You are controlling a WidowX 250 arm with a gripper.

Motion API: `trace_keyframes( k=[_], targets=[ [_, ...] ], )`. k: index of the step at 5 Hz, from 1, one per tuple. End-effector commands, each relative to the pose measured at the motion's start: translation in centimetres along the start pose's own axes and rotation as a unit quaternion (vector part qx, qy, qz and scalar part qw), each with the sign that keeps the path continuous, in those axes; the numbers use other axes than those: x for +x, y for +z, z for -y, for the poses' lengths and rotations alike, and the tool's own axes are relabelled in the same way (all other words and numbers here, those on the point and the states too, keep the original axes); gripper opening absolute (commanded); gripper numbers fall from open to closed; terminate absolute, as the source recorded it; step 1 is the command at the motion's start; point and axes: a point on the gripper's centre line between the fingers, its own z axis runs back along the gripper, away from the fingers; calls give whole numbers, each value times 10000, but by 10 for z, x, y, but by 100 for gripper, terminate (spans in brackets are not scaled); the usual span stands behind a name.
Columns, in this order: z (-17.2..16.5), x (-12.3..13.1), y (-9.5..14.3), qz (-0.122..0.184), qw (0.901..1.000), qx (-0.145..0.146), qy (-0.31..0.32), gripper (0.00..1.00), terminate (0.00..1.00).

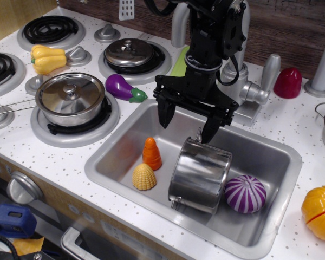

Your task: Flip pot upright in sink

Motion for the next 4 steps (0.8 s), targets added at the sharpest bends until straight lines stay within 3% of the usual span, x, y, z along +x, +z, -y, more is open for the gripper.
trace_keyframes(
  k=[1, 2, 3, 4],
  targets=[
    [0, 0, 0, 0, 10000, 0, 0, 100, 0],
    [-6, 1, 2, -96, 9943, -1040, 223, 100, 0],
    [-9, 2, 1, -64, 9834, -1767, 413, 100, 0],
    [-11, 1, -2, 5, 9753, -2151, 501, 100, 0]
  ],
)
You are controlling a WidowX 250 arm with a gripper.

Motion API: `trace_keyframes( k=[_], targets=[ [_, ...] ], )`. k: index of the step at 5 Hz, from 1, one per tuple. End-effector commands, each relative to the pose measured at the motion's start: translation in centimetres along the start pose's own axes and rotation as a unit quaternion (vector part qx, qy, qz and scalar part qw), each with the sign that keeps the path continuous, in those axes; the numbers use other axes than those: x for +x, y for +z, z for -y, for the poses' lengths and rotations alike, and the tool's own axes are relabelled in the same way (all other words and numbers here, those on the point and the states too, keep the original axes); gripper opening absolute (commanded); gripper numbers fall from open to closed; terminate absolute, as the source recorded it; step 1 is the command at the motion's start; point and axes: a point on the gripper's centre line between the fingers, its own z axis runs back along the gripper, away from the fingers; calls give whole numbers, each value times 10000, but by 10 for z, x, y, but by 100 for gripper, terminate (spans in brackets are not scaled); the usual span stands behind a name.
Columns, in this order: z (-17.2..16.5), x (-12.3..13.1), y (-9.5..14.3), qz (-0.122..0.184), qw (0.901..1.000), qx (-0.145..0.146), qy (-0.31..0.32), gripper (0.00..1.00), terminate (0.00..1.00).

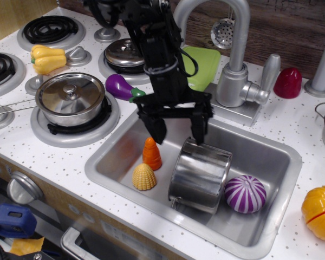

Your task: Flip pot upright in sink

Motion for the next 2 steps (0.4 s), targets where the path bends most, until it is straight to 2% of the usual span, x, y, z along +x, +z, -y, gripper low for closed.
trace_keyframes(
  k=[1, 2],
  targets=[
    [0, 4, 10, 339, 9949, -942, 125, 100, 0],
    [1, 2, 7, 309, 9867, -1567, 306, 100, 0]
  ],
)
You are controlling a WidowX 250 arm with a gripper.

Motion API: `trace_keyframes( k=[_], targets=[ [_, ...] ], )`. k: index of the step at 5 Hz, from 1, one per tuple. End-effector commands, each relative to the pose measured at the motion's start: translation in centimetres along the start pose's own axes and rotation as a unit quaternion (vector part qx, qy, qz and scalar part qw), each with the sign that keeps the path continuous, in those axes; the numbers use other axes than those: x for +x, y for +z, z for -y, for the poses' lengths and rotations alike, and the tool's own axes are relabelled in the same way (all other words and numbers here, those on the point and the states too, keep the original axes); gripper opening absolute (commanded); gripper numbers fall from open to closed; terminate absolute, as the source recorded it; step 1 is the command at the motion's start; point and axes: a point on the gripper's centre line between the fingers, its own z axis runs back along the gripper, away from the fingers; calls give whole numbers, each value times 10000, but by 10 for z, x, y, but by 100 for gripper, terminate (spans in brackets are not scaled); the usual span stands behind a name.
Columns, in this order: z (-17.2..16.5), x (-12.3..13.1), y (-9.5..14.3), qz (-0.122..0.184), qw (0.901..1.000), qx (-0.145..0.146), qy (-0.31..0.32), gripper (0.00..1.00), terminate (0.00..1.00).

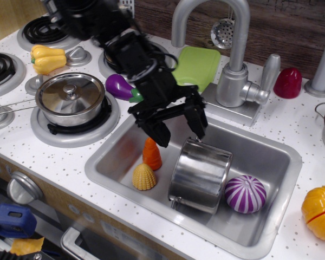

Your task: Flip pot upright in sink

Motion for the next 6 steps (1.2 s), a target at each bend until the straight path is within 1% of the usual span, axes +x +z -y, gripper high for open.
trace_keyframes(
  k=[1, 2, 4, 5, 6],
  targets=[
    [0, 3, 1, 114, 9979, -644, 22, 100, 0],
    [1, 0, -4, 90, 9952, -967, 119, 100, 0],
    [11, -8, -17, 141, 9906, -1328, 284, 100, 0],
    [15, -11, -21, 139, 9870, -1560, 371, 100, 0],
    [23, -14, -27, 302, 9841, -1692, 448, 100, 0]
  ],
)
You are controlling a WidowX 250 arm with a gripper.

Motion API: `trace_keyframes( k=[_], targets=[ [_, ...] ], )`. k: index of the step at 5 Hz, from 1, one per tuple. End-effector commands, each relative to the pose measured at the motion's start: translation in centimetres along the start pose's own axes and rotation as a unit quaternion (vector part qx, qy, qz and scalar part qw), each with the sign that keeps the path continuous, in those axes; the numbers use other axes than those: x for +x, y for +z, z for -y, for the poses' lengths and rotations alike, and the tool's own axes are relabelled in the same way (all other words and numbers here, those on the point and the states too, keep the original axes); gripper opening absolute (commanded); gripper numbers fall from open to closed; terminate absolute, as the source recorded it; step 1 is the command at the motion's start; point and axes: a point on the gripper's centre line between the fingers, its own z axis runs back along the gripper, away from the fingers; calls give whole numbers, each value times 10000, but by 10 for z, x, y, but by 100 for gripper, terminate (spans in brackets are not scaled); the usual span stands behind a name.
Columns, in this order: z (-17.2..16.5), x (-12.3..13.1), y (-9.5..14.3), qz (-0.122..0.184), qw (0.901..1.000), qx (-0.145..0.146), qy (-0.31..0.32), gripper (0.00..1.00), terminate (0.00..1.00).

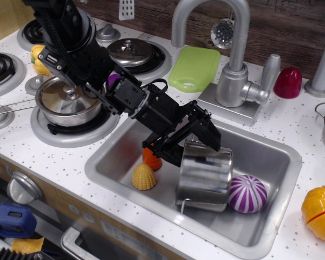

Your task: Flip pot upright in sink

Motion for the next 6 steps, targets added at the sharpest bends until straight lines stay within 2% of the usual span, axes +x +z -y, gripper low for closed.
trace_keyframes(
  k=[1, 2, 4, 5, 6],
  targets=[
    [10, 0, -2, 243, 9995, -87, -201, 0, 0],
    [10, 2, 1, 248, 9993, 69, -267, 0, 0],
    [23, 3, 4, 505, 9871, 1471, -370, 0, 0],
    [25, 5, 6, 509, 9800, 1874, -444, 0, 0],
    [27, 3, 3, 369, 9696, 2391, -362, 0, 0]
  ],
)
